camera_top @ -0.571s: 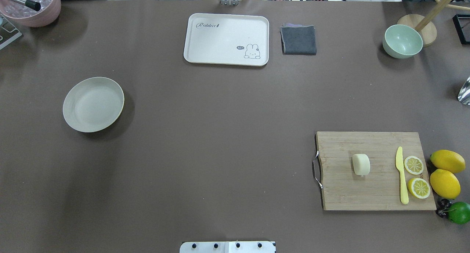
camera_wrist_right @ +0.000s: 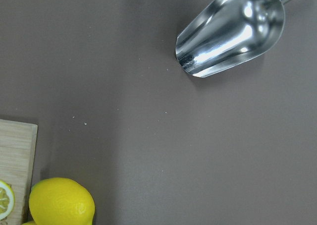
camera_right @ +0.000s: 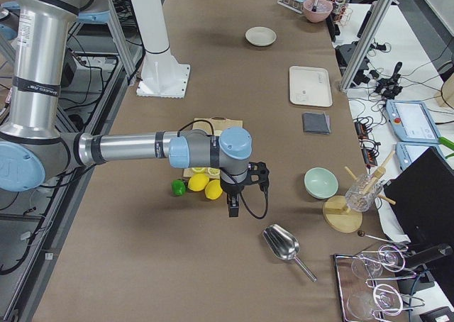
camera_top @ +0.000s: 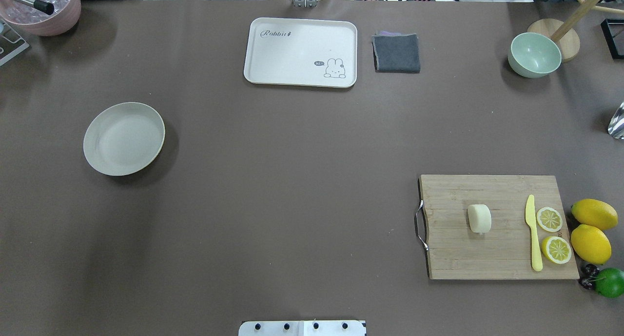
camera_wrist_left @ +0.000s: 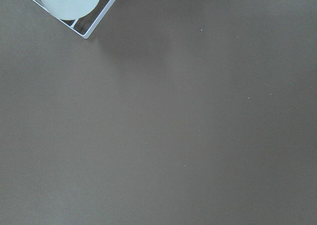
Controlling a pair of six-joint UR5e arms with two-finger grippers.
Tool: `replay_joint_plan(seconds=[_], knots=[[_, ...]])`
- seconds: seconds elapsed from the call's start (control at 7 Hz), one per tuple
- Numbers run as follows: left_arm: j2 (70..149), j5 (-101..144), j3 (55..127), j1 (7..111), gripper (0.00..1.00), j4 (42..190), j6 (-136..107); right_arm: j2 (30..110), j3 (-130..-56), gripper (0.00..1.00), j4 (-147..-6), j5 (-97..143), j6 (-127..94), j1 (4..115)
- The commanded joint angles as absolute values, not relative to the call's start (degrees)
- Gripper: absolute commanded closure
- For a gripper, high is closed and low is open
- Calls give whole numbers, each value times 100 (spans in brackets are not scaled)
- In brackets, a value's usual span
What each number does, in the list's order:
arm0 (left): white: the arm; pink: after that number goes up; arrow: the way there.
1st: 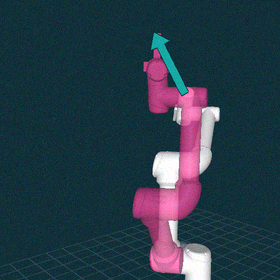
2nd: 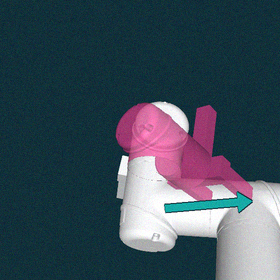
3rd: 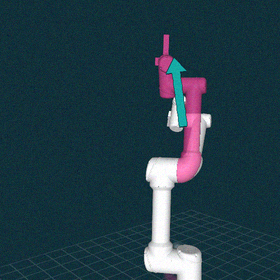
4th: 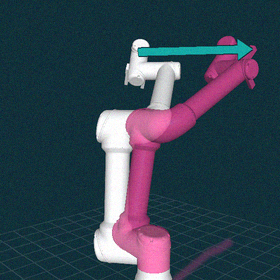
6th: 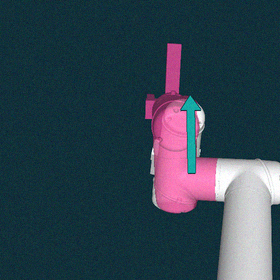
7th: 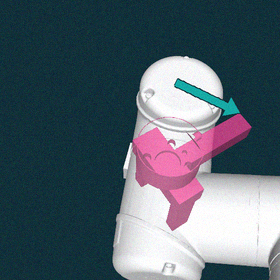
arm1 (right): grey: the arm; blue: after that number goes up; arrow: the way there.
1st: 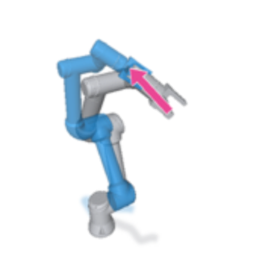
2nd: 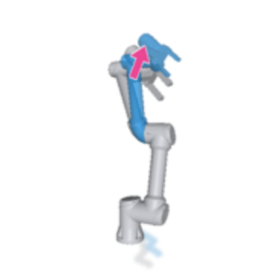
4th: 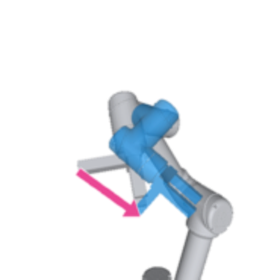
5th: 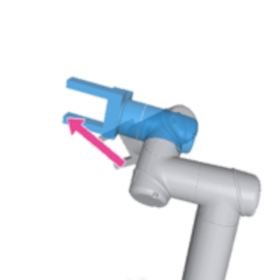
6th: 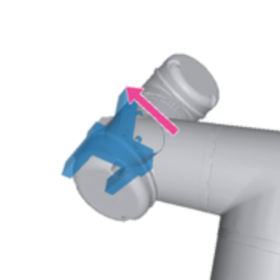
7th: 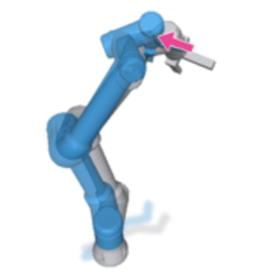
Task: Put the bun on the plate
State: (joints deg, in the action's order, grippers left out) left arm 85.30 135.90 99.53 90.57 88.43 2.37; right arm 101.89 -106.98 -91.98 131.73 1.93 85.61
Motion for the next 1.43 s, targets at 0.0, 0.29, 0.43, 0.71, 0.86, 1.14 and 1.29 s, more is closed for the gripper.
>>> replay_joint_plan(seconds=[0.0, 0.29, 0.43, 0.71, 0.86, 1.14, 1.29], knots=[[8534, 13588, 9993, 9044, 2, 8851, 237, 10195, -10714, 0, -9185, 13377, 193, 8561], [8534, 13579, 10107, 9027, 2, 8842, 237, 10178, -10714, 0, -9185, 13360, 202, 8569], [8560, 13544, 10099, 9026, 2, 8842, 229, 10169, -10775, 0, -9185, 13359, 202, 8578], [8648, 13553, 10160, 9018, 2, 8877, 211, 10169, -10846, 0, -9185, 13342, 202, 8648], [8648, 13544, 10178, 9018, 2, 8999, 220, 10152, -10950, 0, -9185, 13350, 193, 8709], [8657, 13553, 10134, 9026, 2, 9454, 202, 10099, -11169, 0, -9185, 13342, 185, 8788], [8657, 13553, 10134, 9070, 2, 10040, 193, 10099, -11510, 0, -9158, 13342, 185, 9015]])
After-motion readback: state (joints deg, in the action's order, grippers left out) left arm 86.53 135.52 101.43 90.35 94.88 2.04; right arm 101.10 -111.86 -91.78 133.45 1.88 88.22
